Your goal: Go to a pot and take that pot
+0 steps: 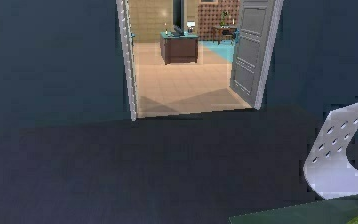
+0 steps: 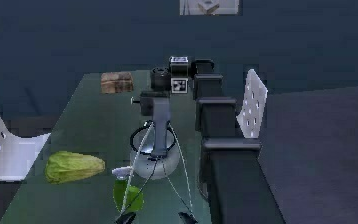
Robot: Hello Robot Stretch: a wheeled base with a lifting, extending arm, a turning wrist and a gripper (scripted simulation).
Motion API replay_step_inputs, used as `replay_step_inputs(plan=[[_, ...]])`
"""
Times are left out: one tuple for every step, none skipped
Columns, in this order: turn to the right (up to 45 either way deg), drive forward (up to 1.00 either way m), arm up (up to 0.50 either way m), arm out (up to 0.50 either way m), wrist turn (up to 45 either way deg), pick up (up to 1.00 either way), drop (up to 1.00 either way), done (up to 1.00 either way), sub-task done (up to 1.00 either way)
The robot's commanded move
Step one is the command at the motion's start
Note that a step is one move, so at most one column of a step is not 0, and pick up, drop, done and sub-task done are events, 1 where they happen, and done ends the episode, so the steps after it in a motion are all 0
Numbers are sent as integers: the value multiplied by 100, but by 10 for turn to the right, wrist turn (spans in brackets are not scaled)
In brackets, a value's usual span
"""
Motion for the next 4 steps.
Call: replay_step_inputs(plan=[[0, 0, 0, 0, 450, 0, 0, 0, 0], [0, 0, 0, 0, 450, 0, 0, 0, 0], [0, 0, 0, 0, 450, 0, 0, 0, 0], [0, 0, 0, 0, 150, 0, 0, 0, 0]])
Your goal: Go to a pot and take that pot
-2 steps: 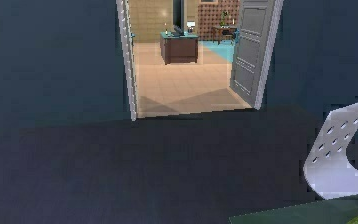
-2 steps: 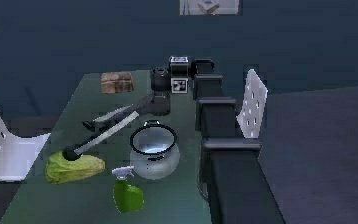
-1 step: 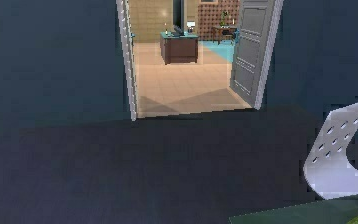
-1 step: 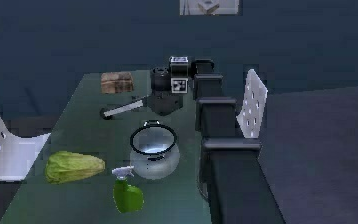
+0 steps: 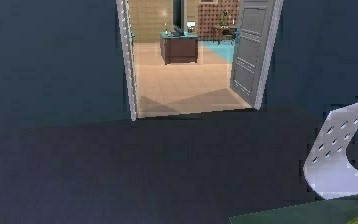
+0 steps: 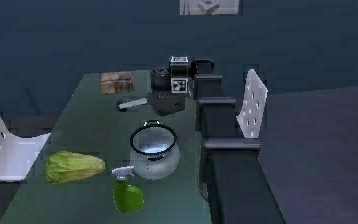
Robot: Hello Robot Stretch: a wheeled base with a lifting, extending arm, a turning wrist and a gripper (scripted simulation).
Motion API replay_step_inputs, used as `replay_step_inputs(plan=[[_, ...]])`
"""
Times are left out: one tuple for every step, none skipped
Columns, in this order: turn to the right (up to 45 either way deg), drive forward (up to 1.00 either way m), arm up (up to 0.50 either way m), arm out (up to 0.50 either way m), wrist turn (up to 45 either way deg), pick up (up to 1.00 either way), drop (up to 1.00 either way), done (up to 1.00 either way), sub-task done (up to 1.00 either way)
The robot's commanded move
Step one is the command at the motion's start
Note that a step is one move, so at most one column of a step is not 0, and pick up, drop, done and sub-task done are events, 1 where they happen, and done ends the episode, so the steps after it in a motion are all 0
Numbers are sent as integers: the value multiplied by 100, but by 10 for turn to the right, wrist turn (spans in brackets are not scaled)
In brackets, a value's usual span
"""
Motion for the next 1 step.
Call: replay_step_inputs(plan=[[0, 0, -24, 0, 0, 0, 0, 0, 0]])
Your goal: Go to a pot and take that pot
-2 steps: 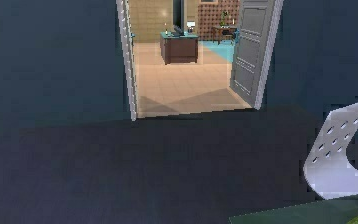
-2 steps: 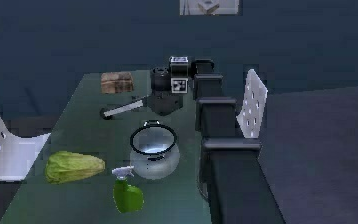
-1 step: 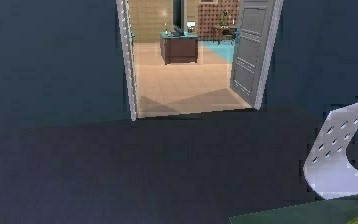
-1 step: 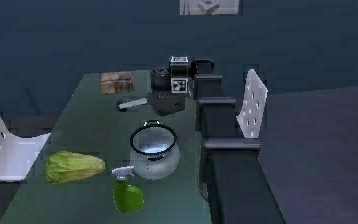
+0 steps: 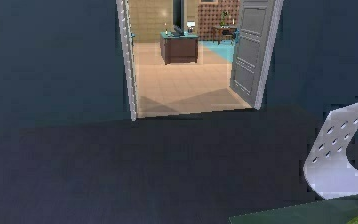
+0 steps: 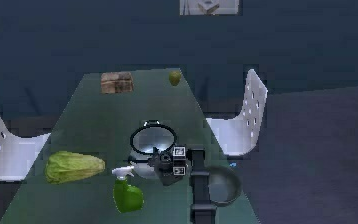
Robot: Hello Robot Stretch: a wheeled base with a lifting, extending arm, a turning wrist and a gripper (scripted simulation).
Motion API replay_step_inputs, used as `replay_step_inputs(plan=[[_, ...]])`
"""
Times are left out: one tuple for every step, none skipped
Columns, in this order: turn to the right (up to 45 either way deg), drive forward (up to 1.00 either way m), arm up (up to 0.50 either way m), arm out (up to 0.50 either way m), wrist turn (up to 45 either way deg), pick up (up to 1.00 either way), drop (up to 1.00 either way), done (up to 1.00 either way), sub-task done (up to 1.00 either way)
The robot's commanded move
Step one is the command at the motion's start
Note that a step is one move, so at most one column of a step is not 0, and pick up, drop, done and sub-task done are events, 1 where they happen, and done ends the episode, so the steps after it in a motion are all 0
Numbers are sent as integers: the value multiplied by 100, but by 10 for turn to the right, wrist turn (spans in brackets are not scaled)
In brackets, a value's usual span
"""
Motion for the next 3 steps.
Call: replay_step_inputs(plan=[[0, 0, 0, 0, 0, 100, 0, 0, 0], [0, 0, 10, 0, 0, 0, 0, 0, 0], [0, 0, 0, 0, 0, 0, 0, 100, 0]])
